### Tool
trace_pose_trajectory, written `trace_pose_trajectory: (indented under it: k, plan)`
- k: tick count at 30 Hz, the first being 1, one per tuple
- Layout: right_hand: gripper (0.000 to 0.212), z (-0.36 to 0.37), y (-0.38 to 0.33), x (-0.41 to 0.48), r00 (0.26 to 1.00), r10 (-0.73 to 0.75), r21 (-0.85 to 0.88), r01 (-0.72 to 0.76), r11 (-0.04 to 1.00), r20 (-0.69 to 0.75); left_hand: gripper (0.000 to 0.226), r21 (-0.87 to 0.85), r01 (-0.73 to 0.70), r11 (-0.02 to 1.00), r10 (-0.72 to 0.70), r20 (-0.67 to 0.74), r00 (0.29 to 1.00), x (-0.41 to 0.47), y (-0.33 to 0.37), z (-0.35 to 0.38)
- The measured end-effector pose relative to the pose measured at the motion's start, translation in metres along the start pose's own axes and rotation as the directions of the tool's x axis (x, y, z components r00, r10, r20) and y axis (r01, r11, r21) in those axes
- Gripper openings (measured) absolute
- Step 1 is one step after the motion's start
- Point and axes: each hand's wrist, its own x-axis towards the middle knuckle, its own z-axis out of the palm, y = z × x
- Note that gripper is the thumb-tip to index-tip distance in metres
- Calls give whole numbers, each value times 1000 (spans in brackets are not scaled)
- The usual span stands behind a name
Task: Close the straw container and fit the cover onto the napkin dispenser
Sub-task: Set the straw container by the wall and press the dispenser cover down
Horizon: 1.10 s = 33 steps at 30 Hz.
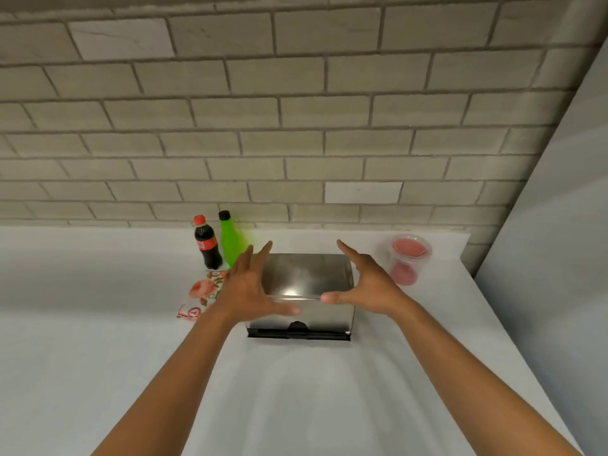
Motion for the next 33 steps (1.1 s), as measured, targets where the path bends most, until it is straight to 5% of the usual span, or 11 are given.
trace_pose_trajectory:
  k: [7, 12, 19, 33]
  plan:
    - [139, 40, -18, -7, 993, 116, -164, -117, 979, -13, 152, -119, -80, 990, 89, 66, 994, -9, -45, 17]
    - [143, 58, -17, -11, 978, 202, -208, -210, 955, -59, 137, -175, -101, 979, 100, -16, 995, -10, -44, 31]
    - [126, 77, -21, -3, 958, 215, -291, -264, 919, -192, 119, -81, -102, 991, 90, -150, 985, -7, -35, 37]
    - [114, 55, 5, 29, 960, 203, -353, -261, 898, -193, 118, -10, -82, 997, 81, -111, 991, 37, -26, 47]
